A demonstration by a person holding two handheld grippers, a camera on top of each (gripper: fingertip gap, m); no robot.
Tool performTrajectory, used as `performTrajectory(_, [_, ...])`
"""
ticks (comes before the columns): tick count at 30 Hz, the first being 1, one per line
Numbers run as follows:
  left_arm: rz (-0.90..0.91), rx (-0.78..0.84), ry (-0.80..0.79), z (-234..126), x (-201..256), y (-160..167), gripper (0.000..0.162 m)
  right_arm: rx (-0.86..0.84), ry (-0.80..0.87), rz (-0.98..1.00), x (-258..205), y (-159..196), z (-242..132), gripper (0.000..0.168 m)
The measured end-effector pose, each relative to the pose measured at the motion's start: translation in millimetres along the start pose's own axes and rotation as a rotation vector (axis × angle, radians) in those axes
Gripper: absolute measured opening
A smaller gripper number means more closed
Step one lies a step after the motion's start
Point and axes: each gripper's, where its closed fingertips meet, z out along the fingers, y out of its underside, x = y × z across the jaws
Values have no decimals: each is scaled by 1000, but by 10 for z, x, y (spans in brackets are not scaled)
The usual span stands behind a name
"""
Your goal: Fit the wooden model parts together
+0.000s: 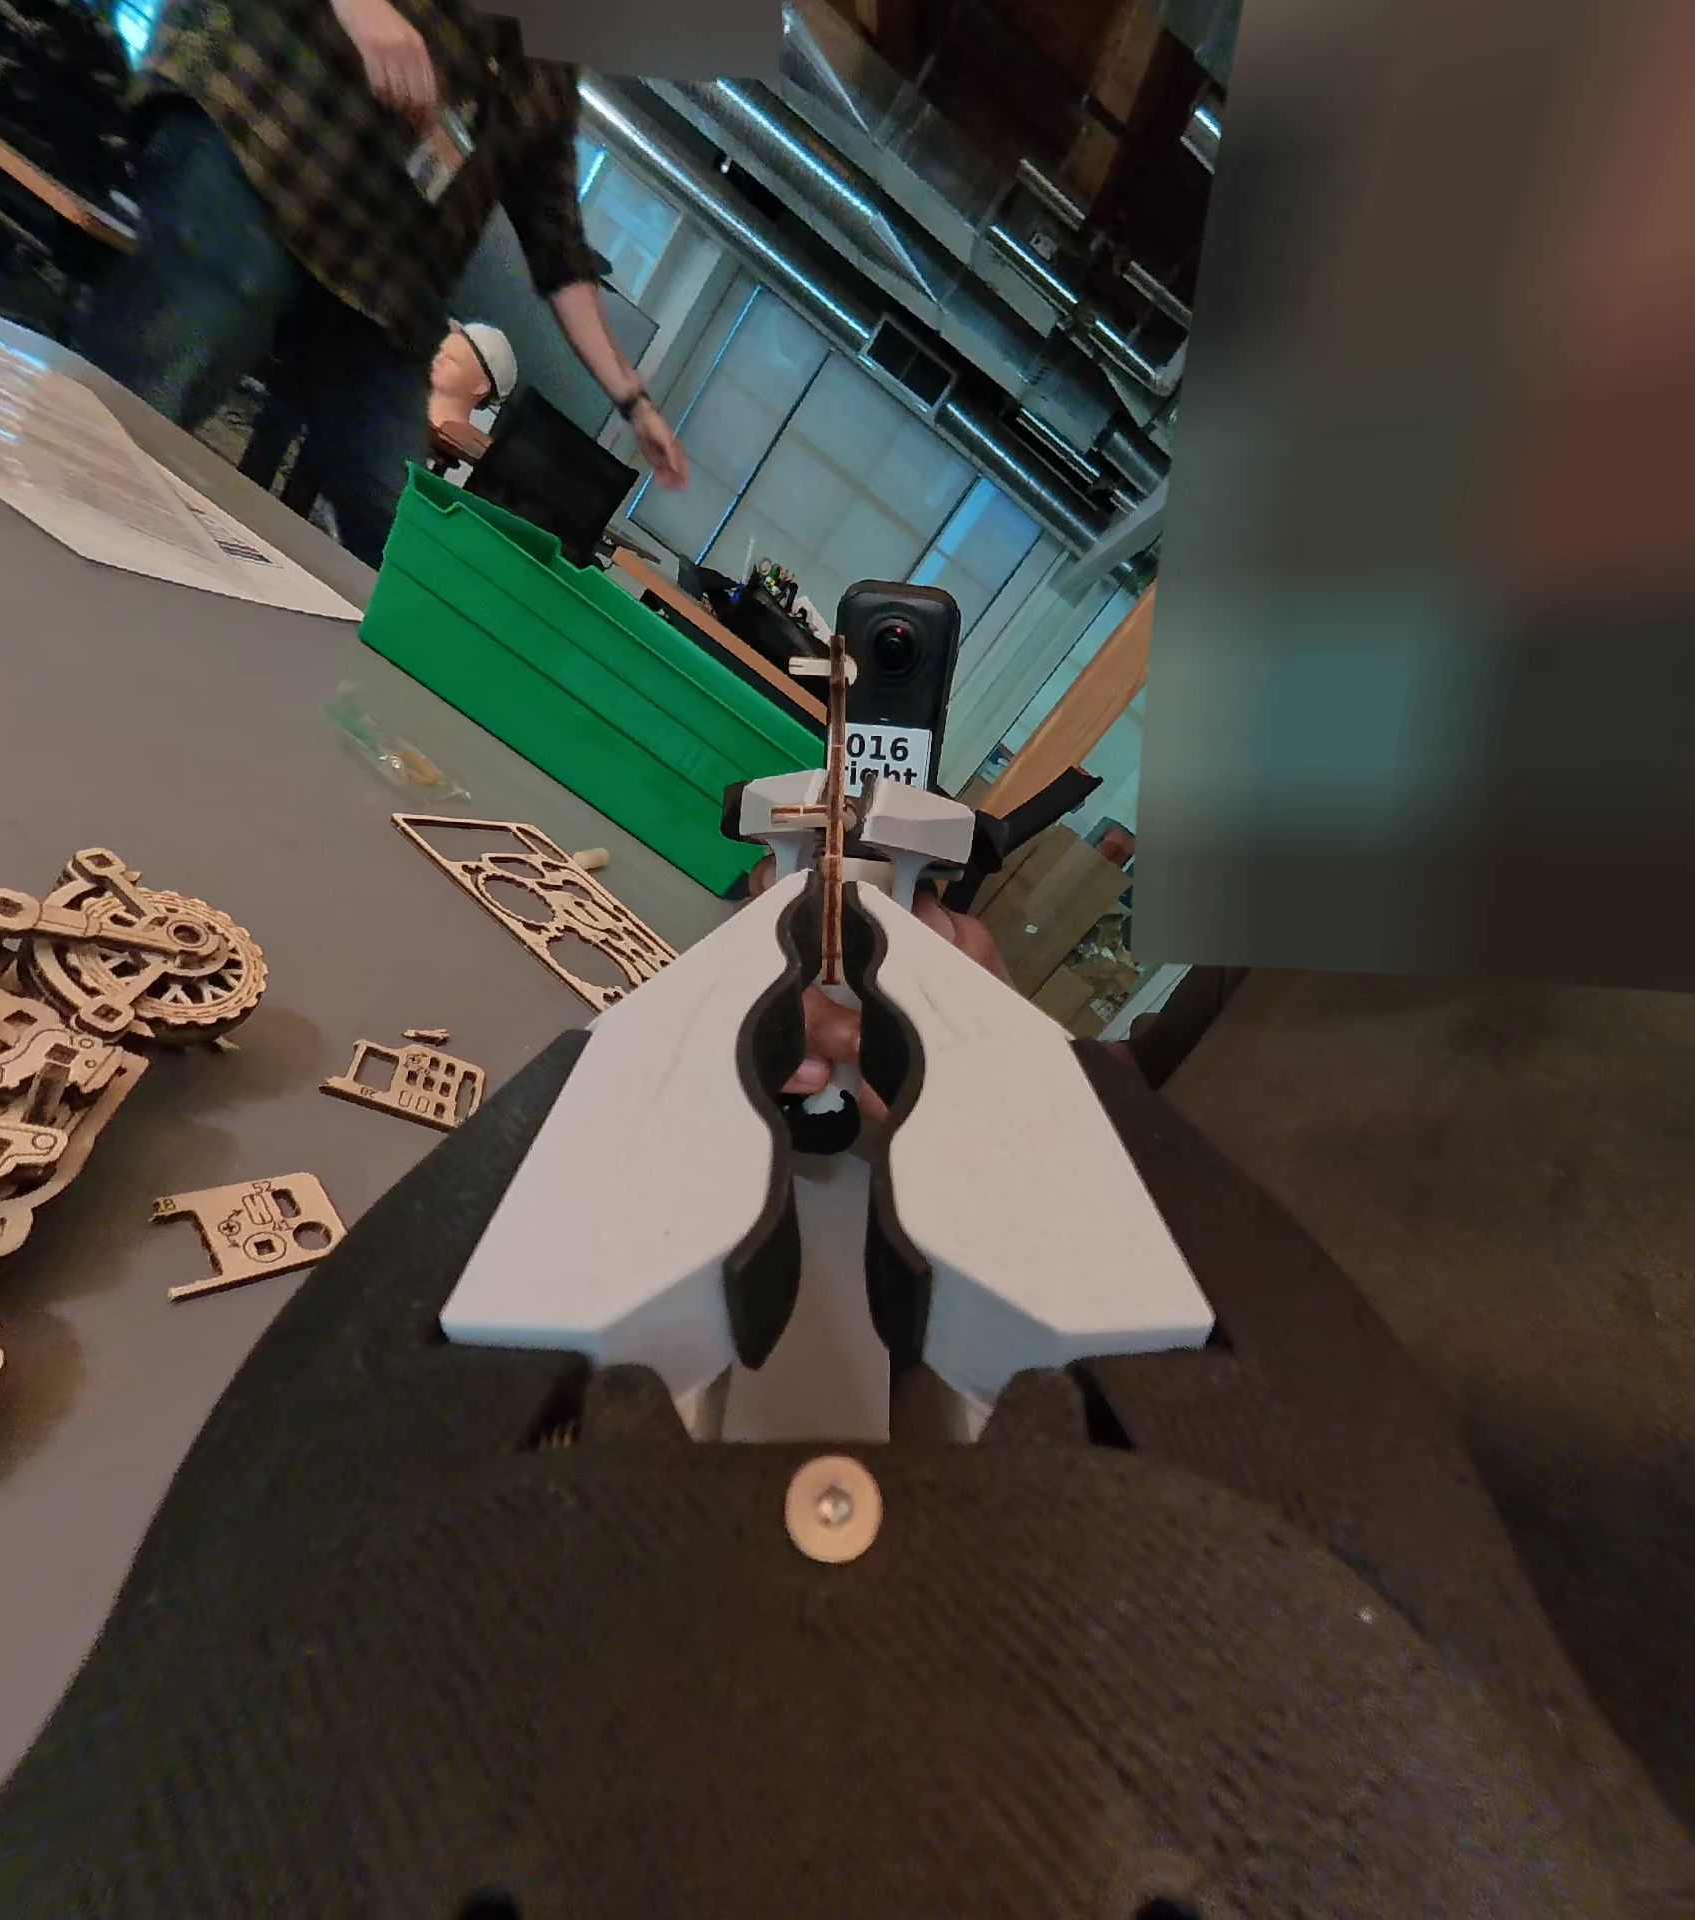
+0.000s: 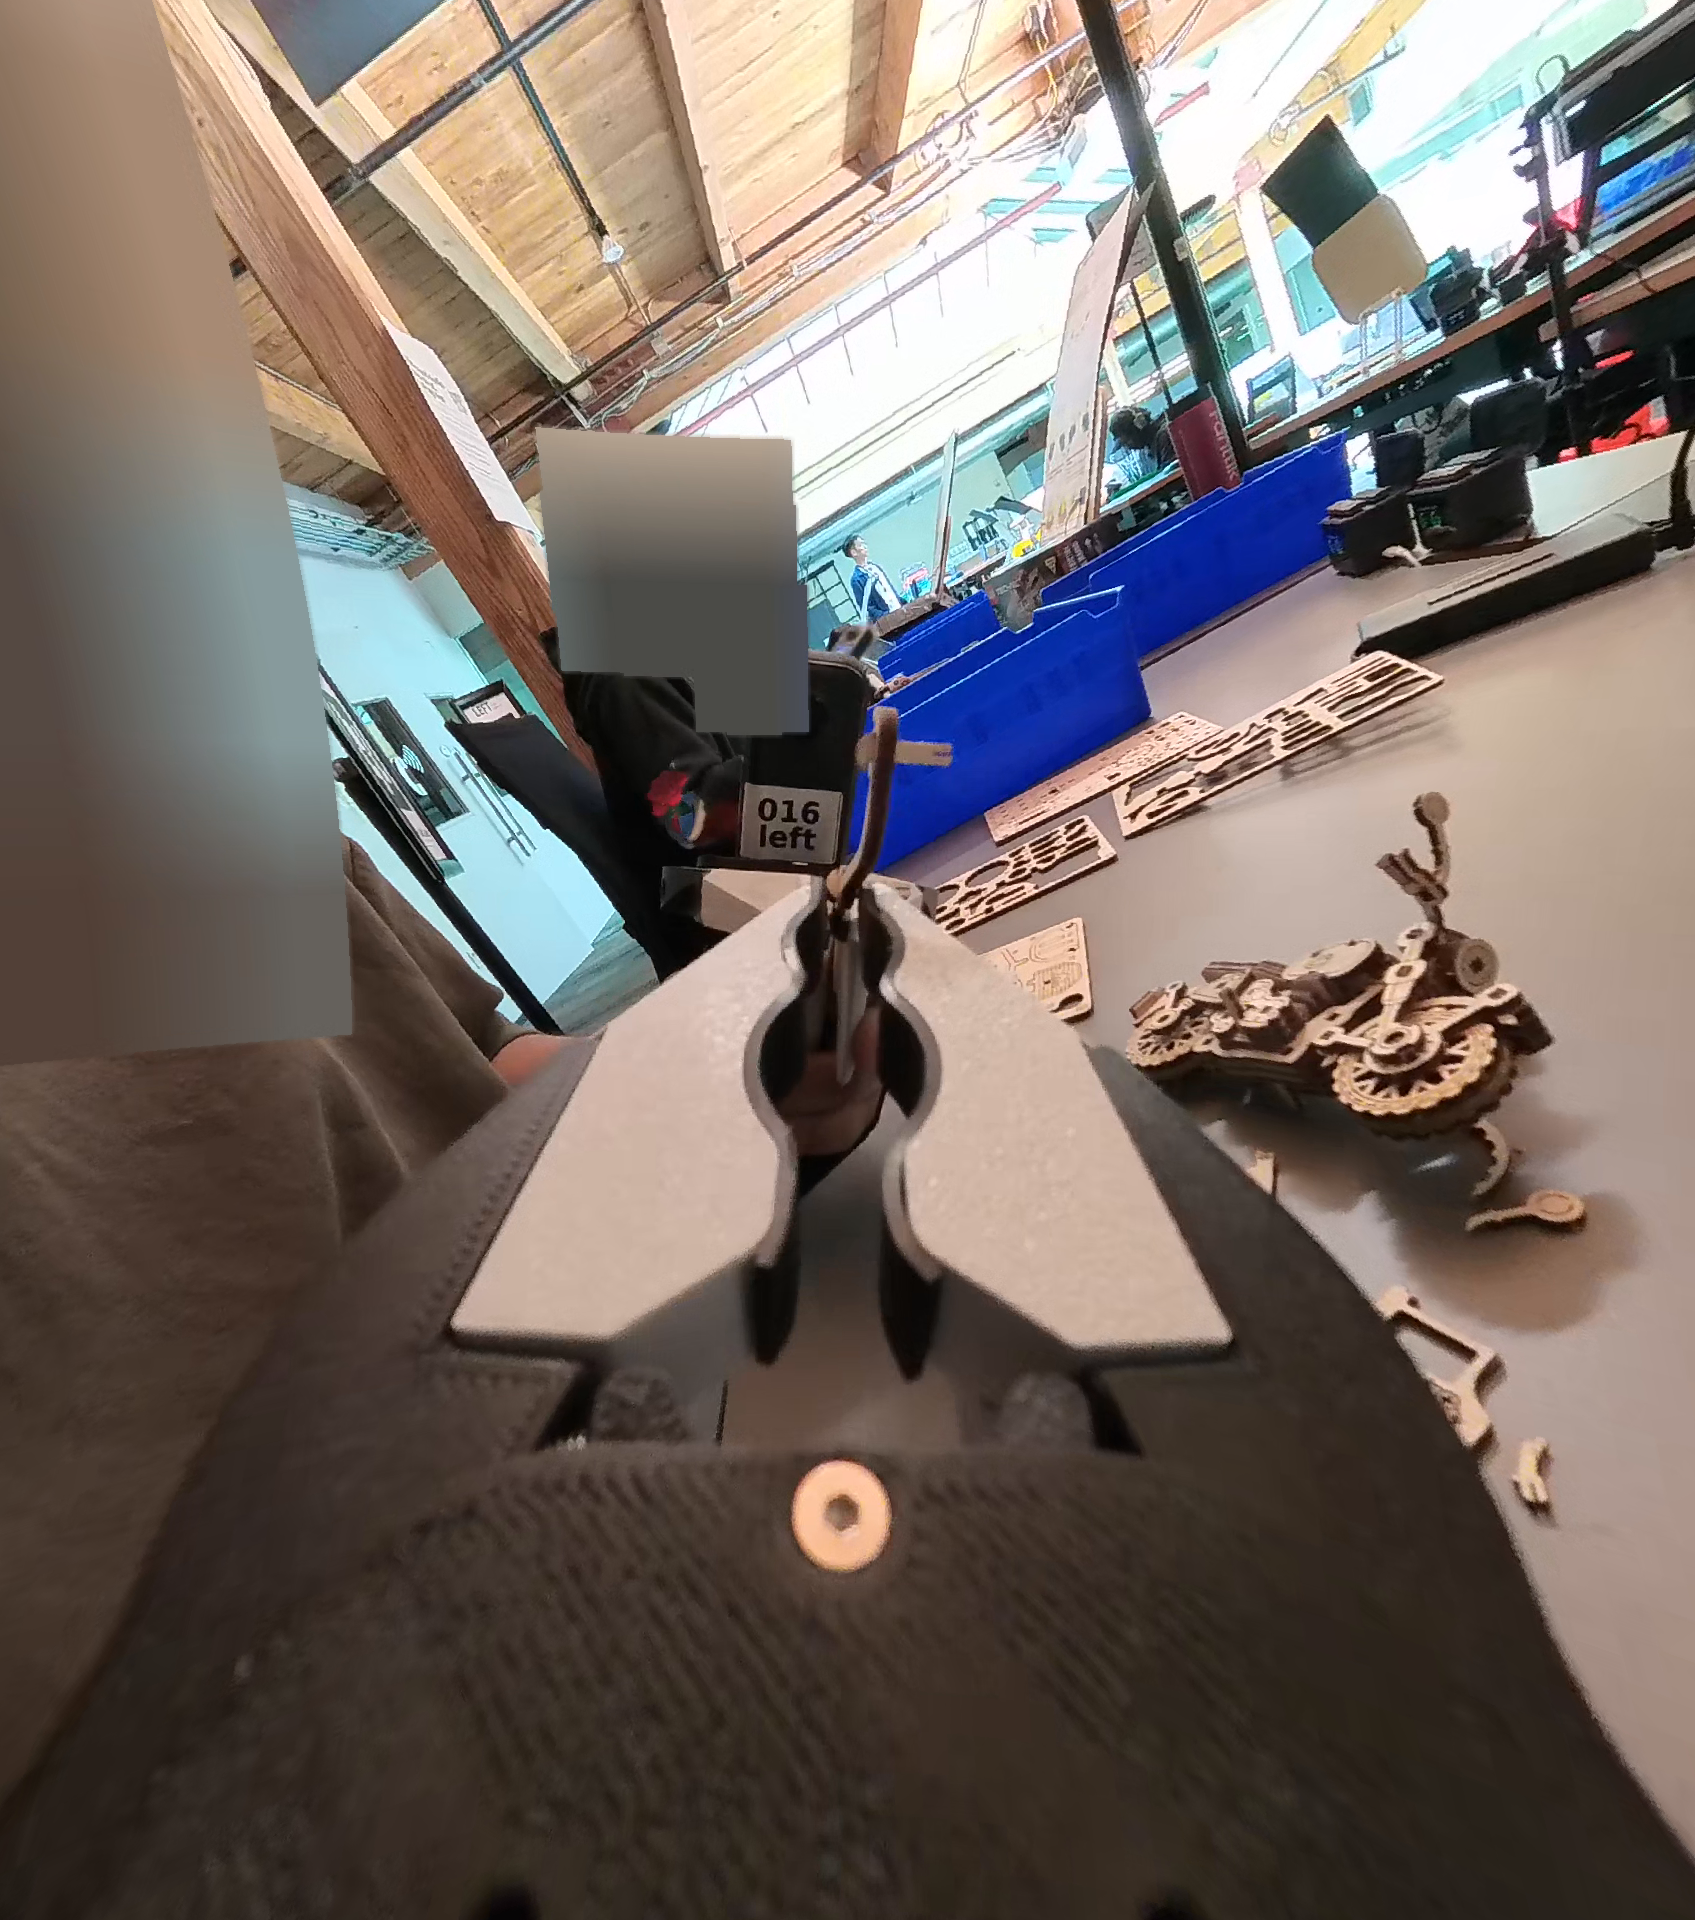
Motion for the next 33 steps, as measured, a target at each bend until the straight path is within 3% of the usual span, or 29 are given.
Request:
performTrajectory(12, [-25, -9, 6, 5, -8, 19, 0, -8, -9, 14, -2, 15, -14, 2])
performTrajectory(21, [-49, -40, -3, 34, -28, 79, 14, -11, -28, 99, 61, 46, -50, 2])
performTrajectory(25, [-112, -14, -4, 14, -67, 44, 1, -25, -41, 140, 70, 99, -29, 2])
performTrajectory(33, [-135, -14, -8, 7, -87, 40, 0, -19, -41, 147, 84, 96, -27, 3])
